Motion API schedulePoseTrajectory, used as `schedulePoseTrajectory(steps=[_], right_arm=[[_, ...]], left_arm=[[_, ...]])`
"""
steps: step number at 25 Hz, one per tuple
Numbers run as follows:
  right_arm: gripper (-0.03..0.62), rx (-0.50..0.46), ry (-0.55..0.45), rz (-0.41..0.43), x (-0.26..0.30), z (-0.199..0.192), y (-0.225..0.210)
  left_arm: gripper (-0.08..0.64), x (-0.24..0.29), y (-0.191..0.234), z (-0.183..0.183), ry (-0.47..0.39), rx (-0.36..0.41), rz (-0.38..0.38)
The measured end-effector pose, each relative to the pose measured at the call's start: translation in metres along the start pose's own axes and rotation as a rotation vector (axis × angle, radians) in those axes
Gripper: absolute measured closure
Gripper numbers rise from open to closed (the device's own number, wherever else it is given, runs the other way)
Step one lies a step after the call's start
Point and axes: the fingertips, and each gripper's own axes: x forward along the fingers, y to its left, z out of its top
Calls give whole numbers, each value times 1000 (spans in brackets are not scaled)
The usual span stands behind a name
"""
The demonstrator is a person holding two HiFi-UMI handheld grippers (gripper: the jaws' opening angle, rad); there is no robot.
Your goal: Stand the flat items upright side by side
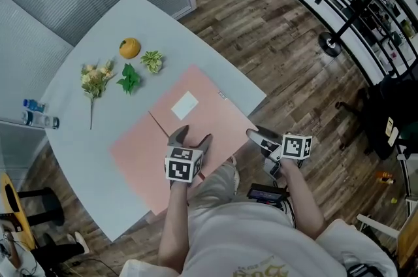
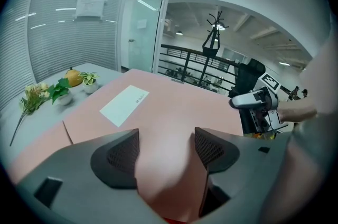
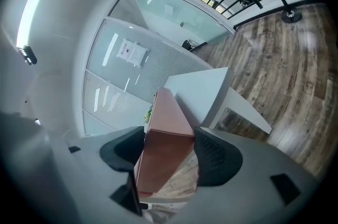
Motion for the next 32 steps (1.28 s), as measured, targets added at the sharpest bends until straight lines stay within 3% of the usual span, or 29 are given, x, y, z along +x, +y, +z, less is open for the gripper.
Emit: schedulePoseTrajectory(steps=[11,19,26,32], right_arm=[[291,-119,-6,5,-5,20,34],[296,-294,-56,-21,-10,41,68],[298,-389,-68,-54,-15,46,86],[298,-406,-63,-73,-15,41,89]], left_arm=[[245,-8,1,13,-61,-53,-40],[247,-17,-2,26,-149,-132,-71],[245,-28,-7,44,-211,-154,-114],[245,-31,-27,57,-232,-123,-159]])
